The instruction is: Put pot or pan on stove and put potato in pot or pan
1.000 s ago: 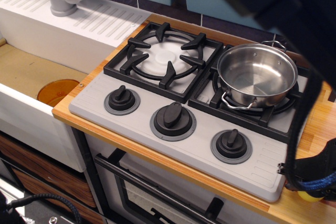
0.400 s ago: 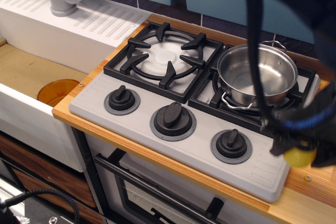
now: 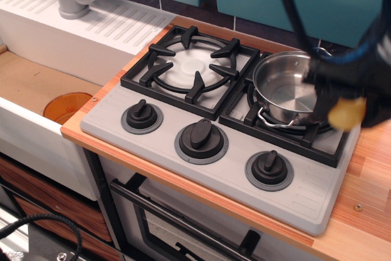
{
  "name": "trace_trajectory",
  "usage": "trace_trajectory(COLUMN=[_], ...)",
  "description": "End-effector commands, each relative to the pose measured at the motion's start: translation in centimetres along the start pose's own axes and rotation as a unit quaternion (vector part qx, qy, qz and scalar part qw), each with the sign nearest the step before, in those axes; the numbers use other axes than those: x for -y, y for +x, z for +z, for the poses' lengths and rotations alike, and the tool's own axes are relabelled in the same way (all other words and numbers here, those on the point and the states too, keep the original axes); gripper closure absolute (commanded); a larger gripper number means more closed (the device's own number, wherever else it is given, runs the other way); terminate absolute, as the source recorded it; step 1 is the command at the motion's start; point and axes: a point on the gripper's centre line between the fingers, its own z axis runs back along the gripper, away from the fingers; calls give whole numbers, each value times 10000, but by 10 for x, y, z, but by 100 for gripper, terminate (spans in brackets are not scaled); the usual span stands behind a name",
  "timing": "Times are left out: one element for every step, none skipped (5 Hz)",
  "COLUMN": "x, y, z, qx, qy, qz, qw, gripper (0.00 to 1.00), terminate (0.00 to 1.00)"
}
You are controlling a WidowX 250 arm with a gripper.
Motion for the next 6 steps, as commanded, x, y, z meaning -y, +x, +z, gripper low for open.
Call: trace_trajectory(x=[-5,-11,-10,-7,-16,-31], y=[50,58,55,48,43,49], z=[-5,-14,-24,-22,-8,-2], qx=[199,231,300,235,42,1], qy=[-260,-319,-371,-327,-263,-283], qz=[-7,-49,-74,-44,-69,-217], qw=[9995,9992,9988,9992,9996,9994], gripper=[100,100,100,0,0,0], terminate=[0,0,0,0,0,0])
